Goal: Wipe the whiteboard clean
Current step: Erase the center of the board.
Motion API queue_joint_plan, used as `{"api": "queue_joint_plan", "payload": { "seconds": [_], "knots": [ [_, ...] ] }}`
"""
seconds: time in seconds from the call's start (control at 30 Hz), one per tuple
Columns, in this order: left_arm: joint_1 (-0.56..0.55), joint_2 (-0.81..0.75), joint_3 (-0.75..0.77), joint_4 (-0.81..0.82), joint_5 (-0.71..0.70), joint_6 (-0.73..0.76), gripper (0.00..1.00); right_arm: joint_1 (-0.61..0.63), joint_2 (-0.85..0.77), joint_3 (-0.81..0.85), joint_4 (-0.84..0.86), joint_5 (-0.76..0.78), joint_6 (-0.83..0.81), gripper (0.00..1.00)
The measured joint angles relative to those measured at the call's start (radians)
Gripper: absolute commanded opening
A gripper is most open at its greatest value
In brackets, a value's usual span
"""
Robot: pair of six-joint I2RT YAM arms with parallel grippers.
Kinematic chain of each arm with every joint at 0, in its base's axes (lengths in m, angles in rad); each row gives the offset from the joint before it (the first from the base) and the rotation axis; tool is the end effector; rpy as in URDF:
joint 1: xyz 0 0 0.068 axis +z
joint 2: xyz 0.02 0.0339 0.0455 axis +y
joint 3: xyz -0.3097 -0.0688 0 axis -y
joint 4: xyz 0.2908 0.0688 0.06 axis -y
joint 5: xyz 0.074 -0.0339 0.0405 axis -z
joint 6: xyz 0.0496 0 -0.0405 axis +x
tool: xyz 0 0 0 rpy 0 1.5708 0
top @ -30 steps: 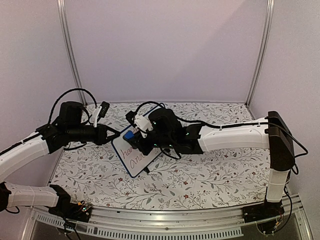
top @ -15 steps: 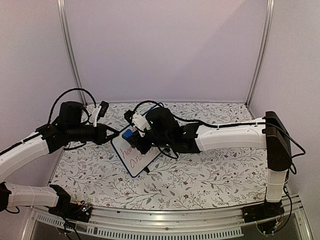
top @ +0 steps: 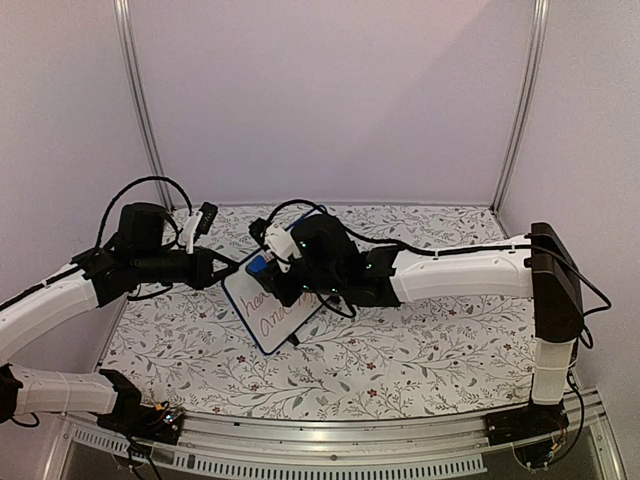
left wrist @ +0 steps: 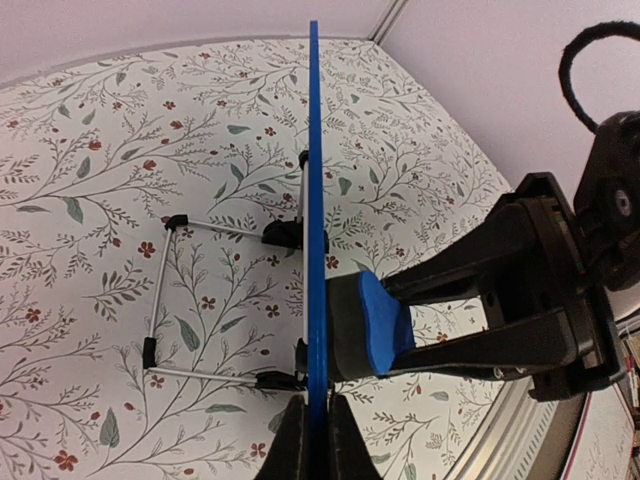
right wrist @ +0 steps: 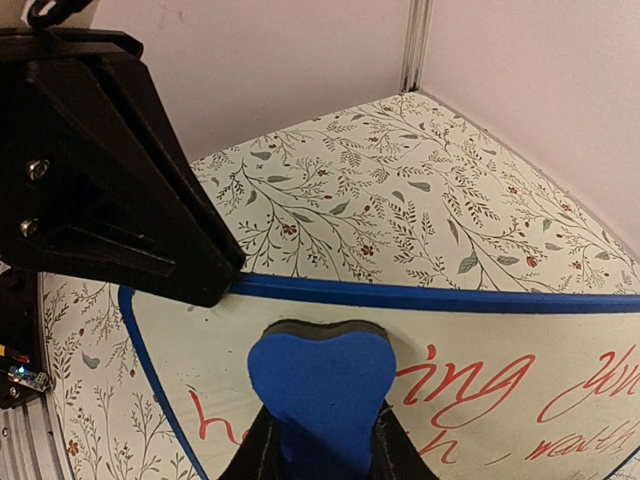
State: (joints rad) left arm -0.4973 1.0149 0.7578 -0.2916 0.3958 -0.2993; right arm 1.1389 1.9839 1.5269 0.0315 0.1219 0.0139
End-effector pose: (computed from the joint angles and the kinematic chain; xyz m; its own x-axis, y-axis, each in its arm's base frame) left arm 0.2152 -0.1386 0.2982 -0.6531 0.0449 -0.7560 0.5617 0.6983 -0.4437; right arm 0.2332 0.4915 0.2718 -0.1847 -0.3677 -0.9114 -0.8526 0.5212 -0.0375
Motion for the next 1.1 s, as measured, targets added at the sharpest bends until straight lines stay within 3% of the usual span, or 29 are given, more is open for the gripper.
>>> {"api": "queue_joint_plan", "payload": {
  "seconds": [1.1],
  "knots": [
    [0.001, 0.000, -0.001, -0.005, -0.008, 0.001, 0.00, 0.000, -0.002, -0.130, 0.082, 0.008, 0.029, 0.15]
  ]
}}
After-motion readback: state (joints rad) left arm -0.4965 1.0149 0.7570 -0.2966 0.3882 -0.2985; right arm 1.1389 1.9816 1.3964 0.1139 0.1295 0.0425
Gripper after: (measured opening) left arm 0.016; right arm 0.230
